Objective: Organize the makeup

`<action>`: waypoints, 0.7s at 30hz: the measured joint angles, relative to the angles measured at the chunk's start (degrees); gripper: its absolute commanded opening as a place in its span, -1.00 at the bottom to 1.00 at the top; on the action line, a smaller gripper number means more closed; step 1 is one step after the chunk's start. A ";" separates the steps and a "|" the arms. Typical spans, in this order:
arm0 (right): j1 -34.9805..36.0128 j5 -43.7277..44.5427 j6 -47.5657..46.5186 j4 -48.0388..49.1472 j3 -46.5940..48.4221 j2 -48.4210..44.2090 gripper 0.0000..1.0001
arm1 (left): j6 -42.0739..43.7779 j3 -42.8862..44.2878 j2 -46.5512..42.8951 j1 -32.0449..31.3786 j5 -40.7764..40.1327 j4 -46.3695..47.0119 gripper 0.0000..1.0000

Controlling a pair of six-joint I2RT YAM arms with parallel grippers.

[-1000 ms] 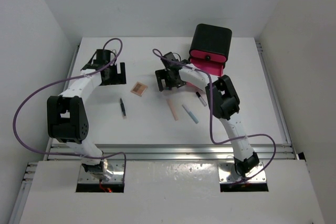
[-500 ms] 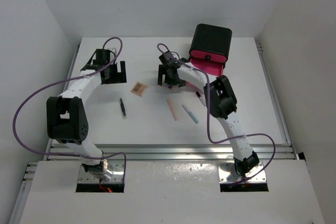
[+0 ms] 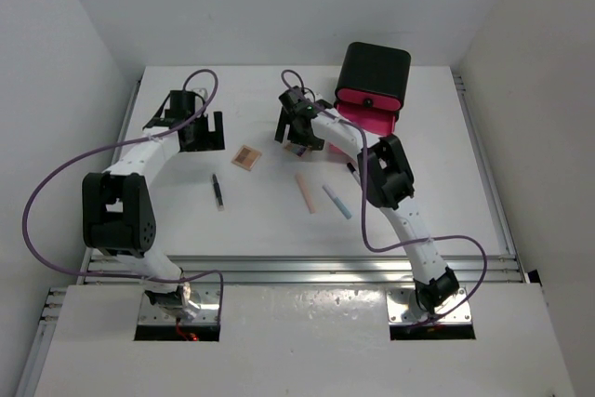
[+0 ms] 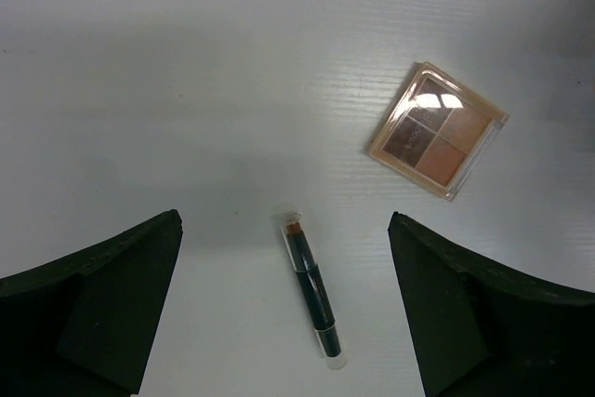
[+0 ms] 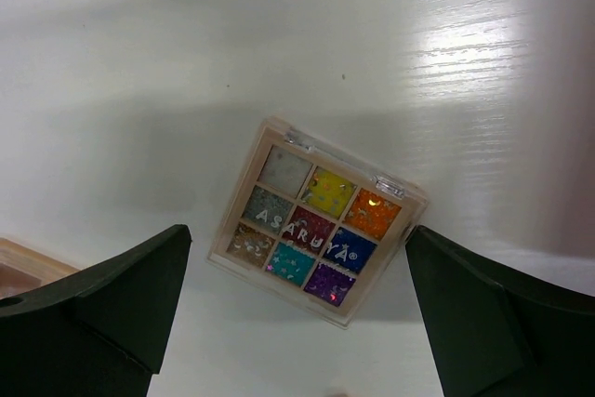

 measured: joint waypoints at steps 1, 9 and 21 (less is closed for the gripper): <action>-0.11 0.22 0.55 -0.35 0.42 0.20 0.99 | 0.11 -0.37 -0.13 0.00 0.02 0.09 0.99; -0.61 4.00 -2.29 -1.60 4.85 3.08 0.63 | 0.59 -1.49 -0.85 0.00 0.00 0.48 0.99; -0.28 2.84 -7.56 -0.92 4.11 2.86 0.41 | 0.61 -1.49 -1.20 0.00 0.04 0.90 0.99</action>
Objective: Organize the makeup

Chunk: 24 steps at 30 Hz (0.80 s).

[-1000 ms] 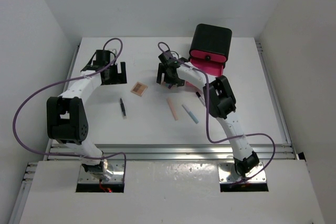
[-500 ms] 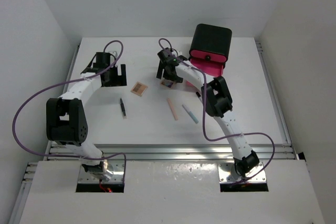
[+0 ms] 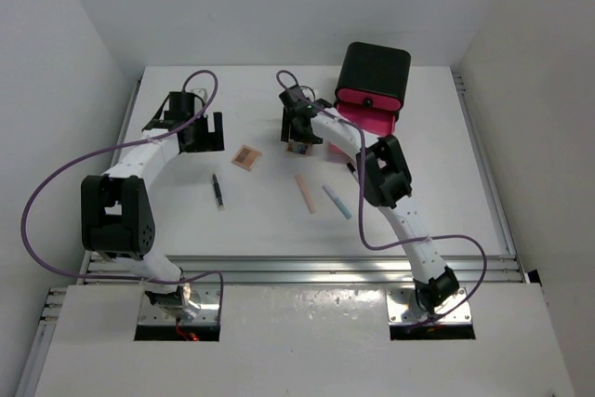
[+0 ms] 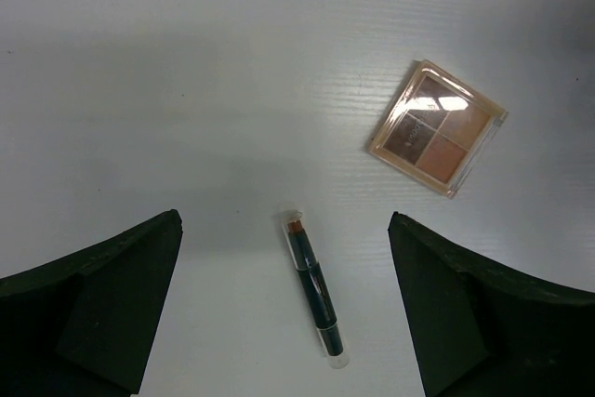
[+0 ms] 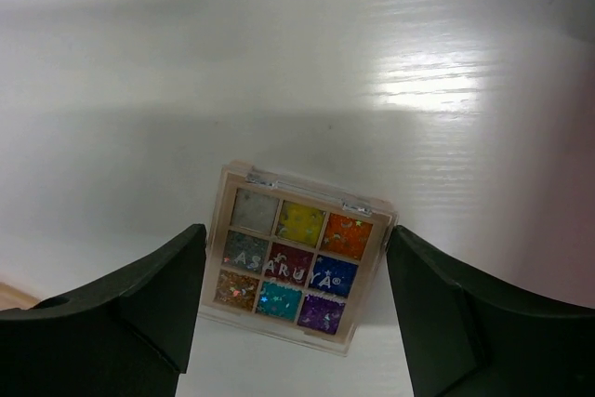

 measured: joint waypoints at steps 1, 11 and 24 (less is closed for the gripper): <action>0.20 -0.28 -1.31 0.57 -0.63 -0.33 0.41 | 0.00 0.00 -0.02 0.00 0.00 0.02 0.99; 3.23 -12.41 -17.94 7.74 -14.34 -7.87 0.73 | 0.00 0.00 -0.72 0.00 0.00 0.04 0.99; 4.26 -13.22 -19.61 -0.48 -10.75 -6.64 0.68 | 0.00 0.00 -0.81 0.00 0.44 0.09 0.99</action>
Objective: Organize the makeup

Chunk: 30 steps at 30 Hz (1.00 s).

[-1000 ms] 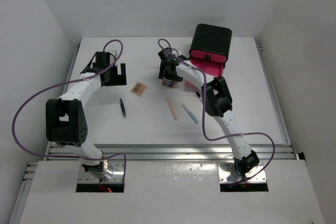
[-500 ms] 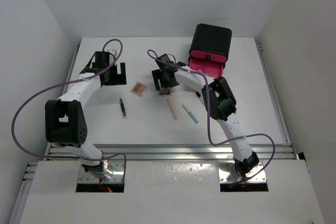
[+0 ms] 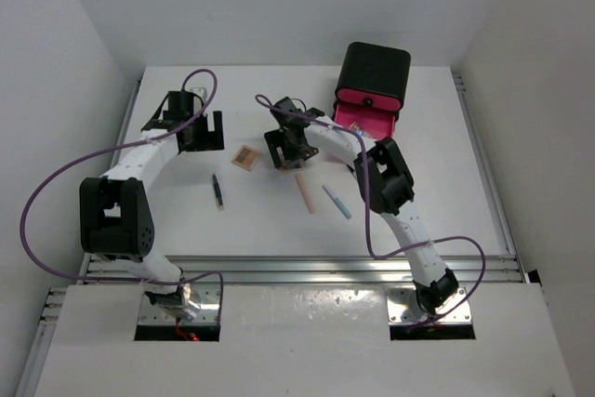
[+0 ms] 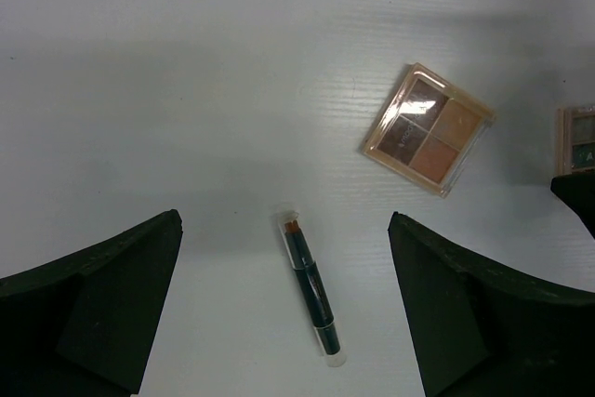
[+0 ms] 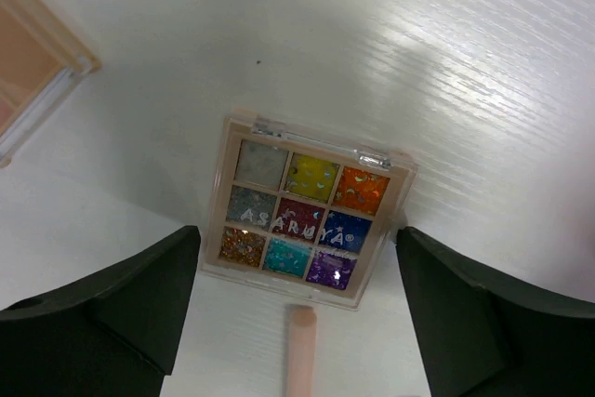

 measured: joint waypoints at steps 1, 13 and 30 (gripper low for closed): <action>0.07 0.55 0.46 -1.01 1.07 0.57 0.61 | 0.00 -0.02 0.00 0.00 0.04 0.02 0.99; 0.63 3.39 1.53 -6.32 7.87 4.28 -0.38 | 0.39 -0.74 0.00 0.00 -0.04 0.20 0.99; -1.11 2.47 -0.79 2.58 0.50 -11.13 -0.85 | 1.29 -1.20 0.00 0.00 -0.02 0.09 0.99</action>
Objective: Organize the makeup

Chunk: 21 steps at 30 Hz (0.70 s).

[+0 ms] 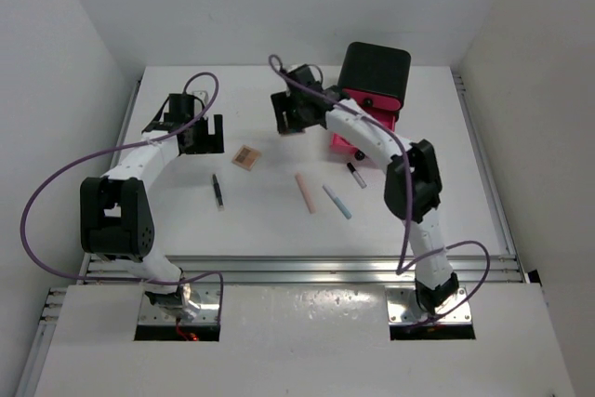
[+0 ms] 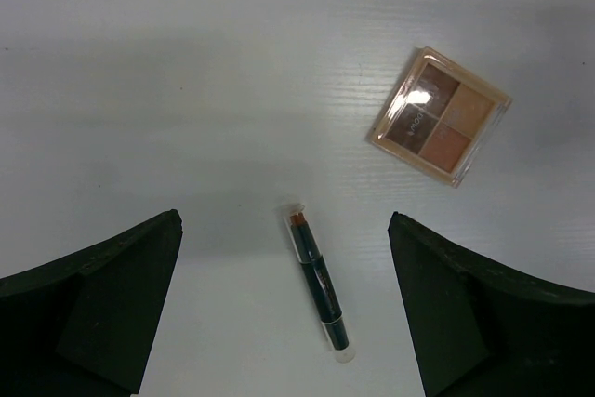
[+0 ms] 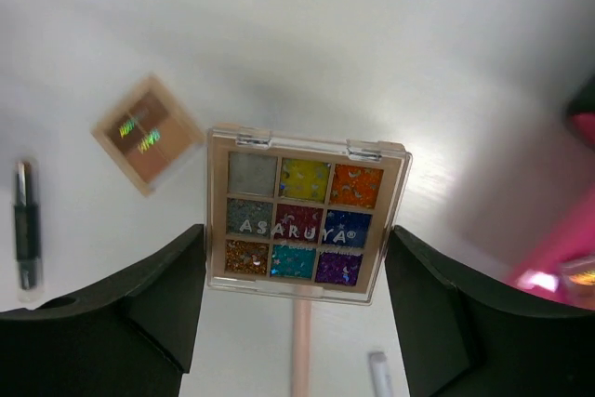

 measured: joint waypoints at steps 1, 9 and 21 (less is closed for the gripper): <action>-0.81 0.24 0.24 1.07 -0.52 -2.01 -0.85 | 0.00 0.00 0.00 0.00 0.00 0.00 0.99; -12.09 4.31 2.14 6.47 -16.02 -18.62 -0.85 | 0.55 -0.46 -0.07 0.00 1.75 0.15 0.99; -21.75 4.96 4.52 6.78 -22.82 -14.53 -0.73 | 3.15 -1.75 -0.09 0.00 5.29 1.11 0.99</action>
